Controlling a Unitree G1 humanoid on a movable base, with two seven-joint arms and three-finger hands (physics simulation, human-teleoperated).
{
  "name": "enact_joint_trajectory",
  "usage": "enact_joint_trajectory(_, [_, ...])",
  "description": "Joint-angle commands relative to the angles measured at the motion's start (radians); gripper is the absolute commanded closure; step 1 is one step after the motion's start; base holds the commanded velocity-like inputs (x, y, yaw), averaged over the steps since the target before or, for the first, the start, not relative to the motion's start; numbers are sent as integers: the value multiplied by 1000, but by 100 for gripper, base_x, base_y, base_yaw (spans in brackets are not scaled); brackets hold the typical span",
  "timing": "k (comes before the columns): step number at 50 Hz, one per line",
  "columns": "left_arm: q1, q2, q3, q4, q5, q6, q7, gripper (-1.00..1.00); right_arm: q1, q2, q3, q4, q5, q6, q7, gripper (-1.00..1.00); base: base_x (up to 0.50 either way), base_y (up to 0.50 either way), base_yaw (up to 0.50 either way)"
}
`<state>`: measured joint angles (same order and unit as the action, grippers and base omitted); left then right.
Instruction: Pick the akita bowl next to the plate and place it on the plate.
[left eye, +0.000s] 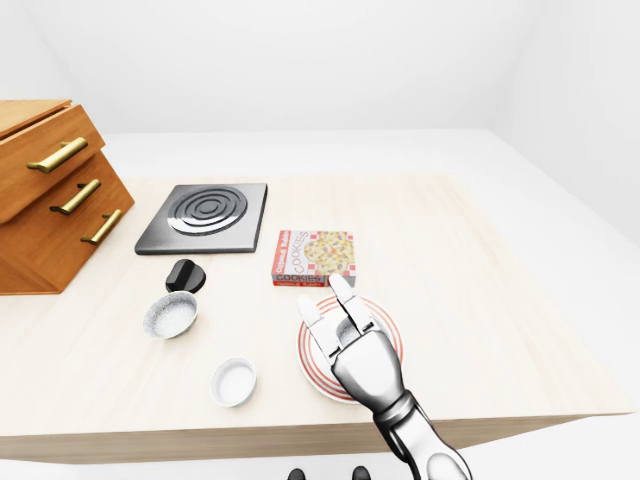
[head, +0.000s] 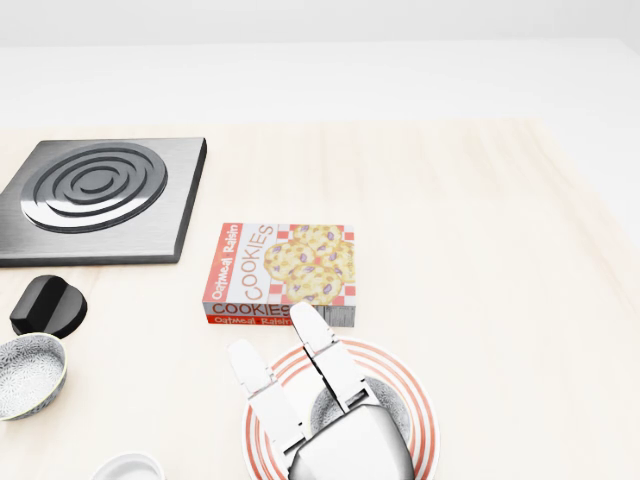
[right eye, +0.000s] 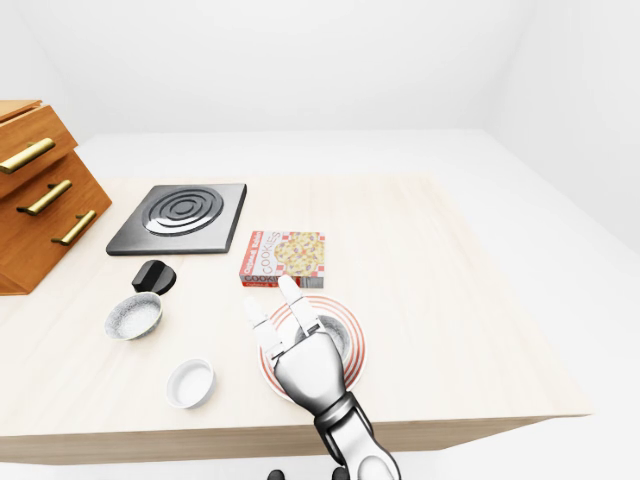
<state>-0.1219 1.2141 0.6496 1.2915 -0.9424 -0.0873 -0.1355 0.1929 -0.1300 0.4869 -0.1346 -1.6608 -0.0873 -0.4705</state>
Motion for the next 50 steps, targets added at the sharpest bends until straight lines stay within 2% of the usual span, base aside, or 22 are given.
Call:
enact_joint_trajectory(1, [0,-2,0,1,1,0,-1,-100,-1,-1,-3,-2,0,0,-1,-100,0,0,0])
enact_joint_trajectory(23, [-2,-3,-3,1,1,0,0,-100,-1,-1,-3,-5,-1,0,1,-100,0,0,0])
enact_joint_trajectory(50, [0,-3,0,3,0,0,-1,-100,40,-19,4,-152,8,0,86,-100,0,0,0])
